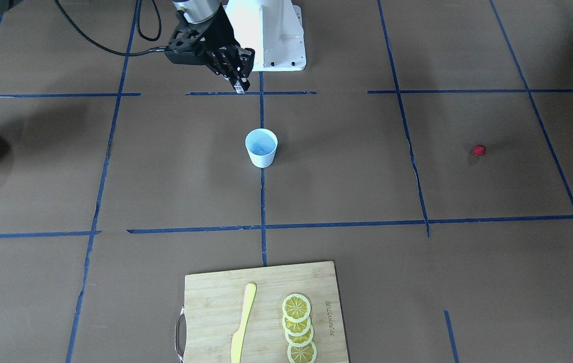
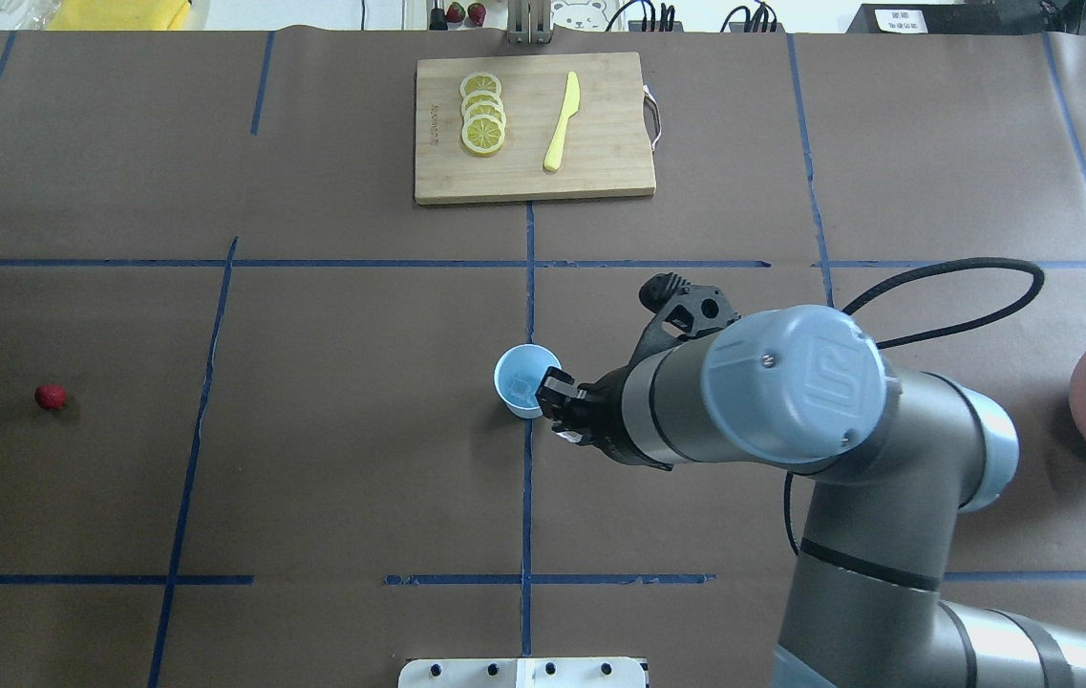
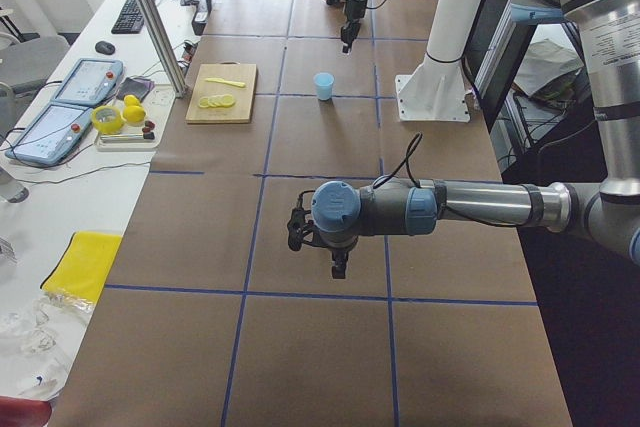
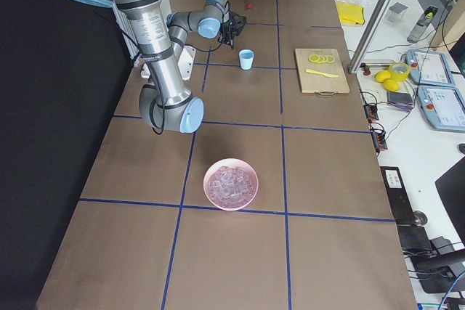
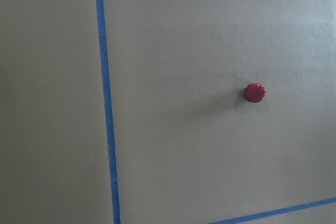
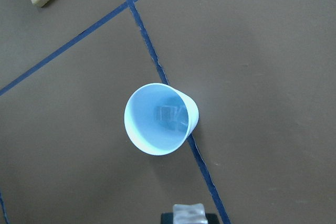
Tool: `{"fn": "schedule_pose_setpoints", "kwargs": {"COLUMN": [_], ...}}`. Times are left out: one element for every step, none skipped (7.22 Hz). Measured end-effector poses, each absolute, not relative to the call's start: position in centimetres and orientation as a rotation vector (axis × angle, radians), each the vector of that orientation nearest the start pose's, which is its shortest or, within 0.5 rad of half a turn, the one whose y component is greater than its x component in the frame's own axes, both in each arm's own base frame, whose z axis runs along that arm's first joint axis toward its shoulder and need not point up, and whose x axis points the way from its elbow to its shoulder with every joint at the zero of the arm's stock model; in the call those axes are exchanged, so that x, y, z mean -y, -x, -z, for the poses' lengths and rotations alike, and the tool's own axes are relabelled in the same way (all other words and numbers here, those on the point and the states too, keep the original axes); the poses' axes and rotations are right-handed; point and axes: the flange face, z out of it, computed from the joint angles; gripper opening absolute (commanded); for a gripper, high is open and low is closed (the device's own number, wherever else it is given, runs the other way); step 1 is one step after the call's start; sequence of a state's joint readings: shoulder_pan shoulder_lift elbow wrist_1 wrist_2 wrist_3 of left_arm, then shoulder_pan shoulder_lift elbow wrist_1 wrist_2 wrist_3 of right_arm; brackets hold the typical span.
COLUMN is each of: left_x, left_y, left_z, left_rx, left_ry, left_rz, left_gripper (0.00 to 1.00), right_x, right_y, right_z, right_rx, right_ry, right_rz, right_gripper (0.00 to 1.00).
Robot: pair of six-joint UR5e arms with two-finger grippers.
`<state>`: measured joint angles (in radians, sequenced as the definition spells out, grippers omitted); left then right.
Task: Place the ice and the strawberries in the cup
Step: 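Carry the ice cube with the right gripper over the cup, then open the right gripper to drop the ice cube into the cup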
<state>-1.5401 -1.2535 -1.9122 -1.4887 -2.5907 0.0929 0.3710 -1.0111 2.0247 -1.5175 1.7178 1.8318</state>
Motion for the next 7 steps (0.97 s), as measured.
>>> {"fn": "schedule_pose_setpoints", "kwargs": {"left_x": [35.6, 35.6, 35.6, 35.6, 35.5, 35.6, 35.6], "left_y": [3.8, 3.8, 3.8, 3.8, 3.8, 3.8, 3.7], "left_z": [-61.6, -61.6, -61.6, -61.6, -61.6, -61.6, -61.6], "left_rx": [-1.021, -1.021, -1.021, -1.021, -1.022, -1.022, -1.022], "left_ry": [0.023, 0.024, 0.025, 0.025, 0.025, 0.024, 0.024], "left_rz": [-0.082, -0.082, -0.081, -0.081, -0.082, -0.082, -0.082], "left_gripper": [1.00, 1.00, 1.00, 1.00, 1.00, 1.00, 1.00], "right_x": [32.9, 34.5, 36.3, 37.7, 38.5, 39.0, 39.2], "right_y": [50.6, 52.8, 54.6, 55.7, 56.4, 57.0, 57.4], "right_z": [-15.0, -14.8, -14.5, -14.5, -14.6, -14.7, -14.9], "right_rx": [1.053, 1.025, 1.000, 0.981, 0.964, 0.950, 0.938], "right_ry": [0.063, 0.061, 0.064, 0.065, 0.065, 0.066, 0.068], "right_rz": [-0.517, -0.550, -0.589, -0.616, -0.630, -0.637, -0.639], "right_gripper": [0.00, 0.00, 0.00, 0.00, 0.00, 0.00, 0.00]}}
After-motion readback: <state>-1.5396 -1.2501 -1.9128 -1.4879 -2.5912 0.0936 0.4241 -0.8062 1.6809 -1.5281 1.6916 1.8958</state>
